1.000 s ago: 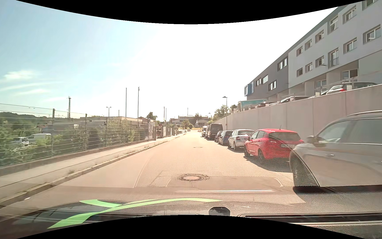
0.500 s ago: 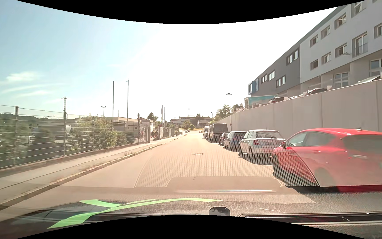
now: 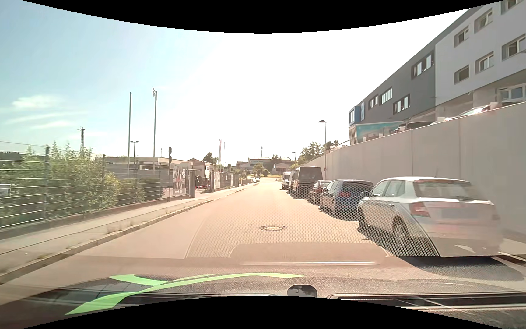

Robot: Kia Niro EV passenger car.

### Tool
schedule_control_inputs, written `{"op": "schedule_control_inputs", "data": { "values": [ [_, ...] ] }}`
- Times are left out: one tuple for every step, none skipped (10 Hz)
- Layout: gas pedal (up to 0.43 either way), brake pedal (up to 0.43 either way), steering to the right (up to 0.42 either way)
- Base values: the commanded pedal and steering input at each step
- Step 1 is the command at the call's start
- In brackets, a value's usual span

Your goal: Follow the waypoints while adhering to traffic rules and regulations

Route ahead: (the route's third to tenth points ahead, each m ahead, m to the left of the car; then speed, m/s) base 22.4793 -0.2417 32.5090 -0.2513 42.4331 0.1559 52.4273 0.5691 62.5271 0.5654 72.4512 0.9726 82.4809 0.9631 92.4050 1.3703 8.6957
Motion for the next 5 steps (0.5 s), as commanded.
{"op": "schedule_control_inputs", "data": {
  "values": [
    [0.138,0.000,-0.008],
    [0.138,0.000,-0.008],
    [0.138,0.000,-0.008],
    [0.138,0.000,-0.008],
    [0.130,0.000,-0.008]
  ]
}}
